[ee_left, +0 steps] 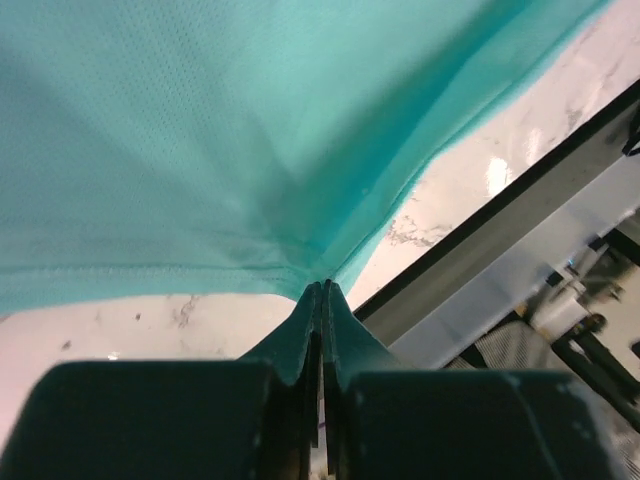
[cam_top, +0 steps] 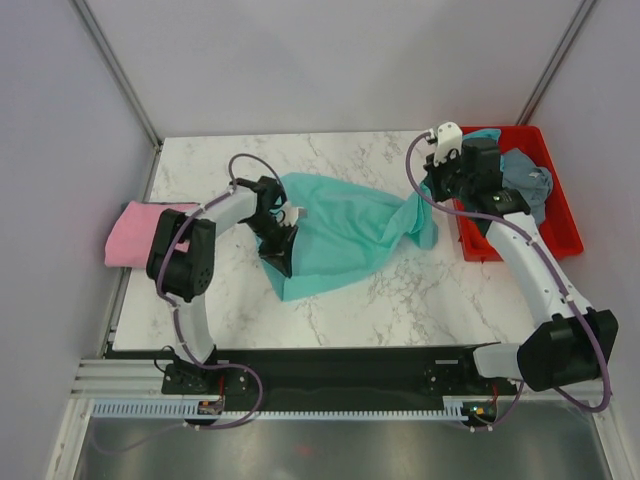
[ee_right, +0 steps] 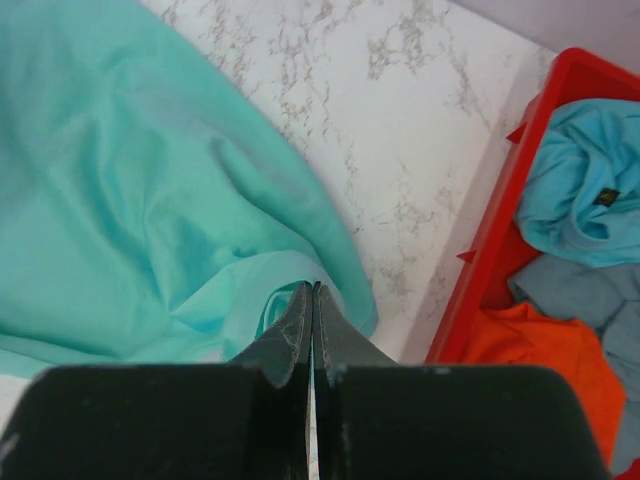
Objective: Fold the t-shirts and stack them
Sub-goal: Flatten the tshirt out
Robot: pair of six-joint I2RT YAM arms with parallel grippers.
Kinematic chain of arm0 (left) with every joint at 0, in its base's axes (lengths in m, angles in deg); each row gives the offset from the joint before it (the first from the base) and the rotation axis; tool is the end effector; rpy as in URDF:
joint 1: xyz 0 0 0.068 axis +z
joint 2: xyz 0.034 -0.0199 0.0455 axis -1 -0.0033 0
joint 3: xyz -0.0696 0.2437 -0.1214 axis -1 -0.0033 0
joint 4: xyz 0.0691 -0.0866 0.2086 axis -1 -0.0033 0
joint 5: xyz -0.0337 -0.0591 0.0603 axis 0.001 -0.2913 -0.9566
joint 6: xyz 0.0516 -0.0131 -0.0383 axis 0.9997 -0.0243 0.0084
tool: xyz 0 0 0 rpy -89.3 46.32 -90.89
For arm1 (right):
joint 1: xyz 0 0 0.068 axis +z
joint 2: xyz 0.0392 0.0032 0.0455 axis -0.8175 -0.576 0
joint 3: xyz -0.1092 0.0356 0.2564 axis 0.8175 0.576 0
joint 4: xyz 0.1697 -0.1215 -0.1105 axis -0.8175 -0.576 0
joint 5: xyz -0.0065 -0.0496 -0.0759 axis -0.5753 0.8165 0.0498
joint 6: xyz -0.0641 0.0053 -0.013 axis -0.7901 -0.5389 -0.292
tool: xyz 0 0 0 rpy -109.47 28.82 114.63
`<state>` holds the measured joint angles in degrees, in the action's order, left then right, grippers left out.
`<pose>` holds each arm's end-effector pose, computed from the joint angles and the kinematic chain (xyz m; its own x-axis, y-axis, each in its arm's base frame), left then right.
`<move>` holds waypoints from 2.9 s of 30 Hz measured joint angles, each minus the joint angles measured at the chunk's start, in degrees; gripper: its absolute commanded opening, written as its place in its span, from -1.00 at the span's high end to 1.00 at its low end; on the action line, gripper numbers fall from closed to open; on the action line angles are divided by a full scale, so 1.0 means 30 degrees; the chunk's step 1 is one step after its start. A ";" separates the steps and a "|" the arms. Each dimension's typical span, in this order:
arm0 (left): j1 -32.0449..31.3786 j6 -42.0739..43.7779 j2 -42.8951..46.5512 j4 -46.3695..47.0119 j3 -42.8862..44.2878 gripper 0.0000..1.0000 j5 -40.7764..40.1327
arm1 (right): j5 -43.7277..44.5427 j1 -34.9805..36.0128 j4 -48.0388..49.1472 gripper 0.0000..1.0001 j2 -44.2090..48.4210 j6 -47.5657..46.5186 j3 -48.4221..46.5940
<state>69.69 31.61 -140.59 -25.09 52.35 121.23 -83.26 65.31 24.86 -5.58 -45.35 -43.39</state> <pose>0.2998 -0.1396 0.1652 -0.9101 0.4093 0.0653 0.3104 0.7774 -0.5471 0.2782 0.0607 0.3484 -0.4141 -0.2863 -0.8640 -0.4267 0.8995 -0.0936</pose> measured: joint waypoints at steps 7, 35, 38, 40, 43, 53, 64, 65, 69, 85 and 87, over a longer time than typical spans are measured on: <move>0.0000 0.0495 0.5406 -0.0022 0.3249 0.96 -0.1807 | 0.1049 -0.0423 -0.0080 1.00 0.0379 -0.0444 -0.3075; 0.3344 0.3016 1.8127 0.0401 1.1978 0.96 -0.7512 | 0.4830 -0.1020 -0.2368 1.00 0.8903 0.3461 -1.0856; 0.4495 0.2645 1.8848 0.0612 1.2590 0.96 -0.6084 | 0.4452 -0.1020 -0.3410 1.00 0.9559 0.3468 -1.2174; 0.4896 0.2397 1.9475 0.0656 1.2757 0.96 -0.5370 | 0.4167 -0.1020 -0.4328 1.00 1.0069 0.3490 -1.3231; 0.5166 0.2251 2.0626 0.0656 1.2859 0.96 -0.4670 | 0.3905 -0.1020 -0.5537 1.00 1.0353 0.3577 -1.5256; 0.5654 0.2433 2.2637 0.0299 1.3391 0.96 -0.3920 | 0.3388 -0.1020 -0.7147 1.00 1.0863 0.3045 -1.7733; 0.5719 0.4816 2.0932 -0.0546 0.3067 0.96 -0.3978 | 0.3708 -0.1035 -0.5574 1.00 0.9704 0.1501 -0.6863; 0.5719 0.4991 2.0487 -0.0364 0.2098 0.96 -0.4014 | 0.3592 -0.1035 -0.5158 1.00 0.9143 0.1428 -0.6142; 0.5705 0.5442 1.8127 0.0750 -0.0780 0.96 -0.4299 | 0.3147 -0.1035 -0.3082 1.00 0.6433 0.1086 -0.3614; 0.6142 0.6419 0.1071 0.7482 0.4269 0.96 -0.6462 | 0.3687 -0.1224 0.2769 1.00 -1.2546 -0.0160 -0.6120; 0.6615 0.6419 -0.0124 0.7919 0.5974 0.96 -0.6535 | 0.3963 -0.1275 0.2965 1.00 -1.4141 -0.0291 -0.7905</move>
<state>89.54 50.87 -140.96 -1.34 70.27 101.62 -71.37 61.49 33.76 -48.00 -46.22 -67.11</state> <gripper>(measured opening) 0.025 0.010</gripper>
